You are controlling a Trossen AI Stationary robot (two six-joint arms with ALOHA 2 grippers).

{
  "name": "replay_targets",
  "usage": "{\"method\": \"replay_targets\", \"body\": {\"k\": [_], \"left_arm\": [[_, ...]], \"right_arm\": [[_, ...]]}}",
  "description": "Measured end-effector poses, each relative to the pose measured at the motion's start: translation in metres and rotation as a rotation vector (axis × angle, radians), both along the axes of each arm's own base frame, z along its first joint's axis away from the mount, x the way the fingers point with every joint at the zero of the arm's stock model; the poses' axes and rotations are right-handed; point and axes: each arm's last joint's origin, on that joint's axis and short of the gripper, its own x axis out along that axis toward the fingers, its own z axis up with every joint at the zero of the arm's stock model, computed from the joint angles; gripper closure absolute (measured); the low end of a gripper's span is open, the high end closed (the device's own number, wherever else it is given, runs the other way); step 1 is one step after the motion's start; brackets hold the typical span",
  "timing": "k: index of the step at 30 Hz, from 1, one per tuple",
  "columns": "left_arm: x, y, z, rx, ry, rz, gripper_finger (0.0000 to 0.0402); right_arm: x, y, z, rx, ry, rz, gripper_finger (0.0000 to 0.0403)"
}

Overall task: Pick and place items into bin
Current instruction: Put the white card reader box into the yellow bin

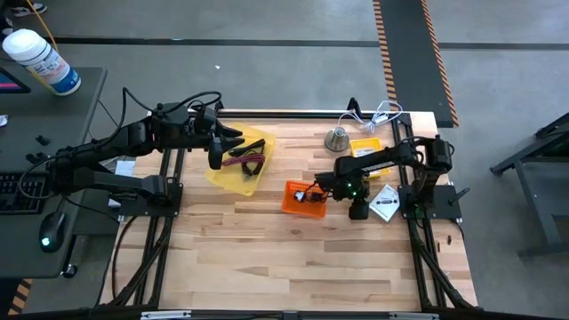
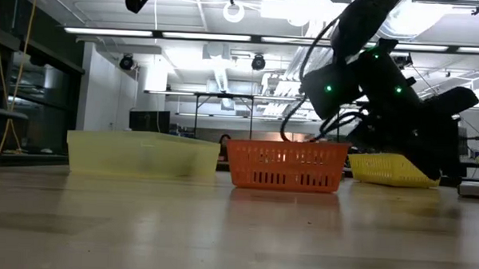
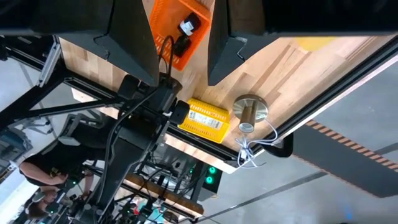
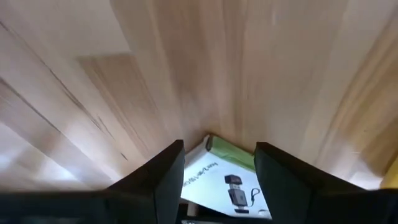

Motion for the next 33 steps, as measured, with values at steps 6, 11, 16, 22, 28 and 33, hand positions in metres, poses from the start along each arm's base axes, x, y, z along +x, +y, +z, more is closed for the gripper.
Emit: {"method": "replay_targets", "body": {"k": [6,11,16,22,28,33], "left_arm": [[0.000,0.000,-0.001,-0.003,0.006,0.000,0.0277],[0.002,0.001,-0.005,-0.021,0.042,0.001,0.0277],[0.010,0.004,-0.012,-0.045,0.083,-0.007,0.0277],[0.025,0.005,-0.021,-0.057,0.121,-0.027,0.0277],[0.033,0.007,-0.021,-0.051,0.097,-0.038,0.0277],[0.033,0.008,-0.022,-0.050,0.095,-0.036,0.0277]], "right_arm": [[0.009,0.000,0.011,0.016,-0.063,0.000,0.0226],[0.006,-0.001,0.034,-0.025,-0.154,-0.042,0.0233],[-0.014,0.000,0.068,-0.109,-0.290,-0.147,0.0244],[-0.054,0.008,0.081,-0.131,-0.342,-0.214,0.0245],[-0.083,0.017,0.067,-0.151,-0.307,-0.241,0.0236],[-0.093,0.022,0.049,-0.150,-0.269,-0.209,0.0238]]}}
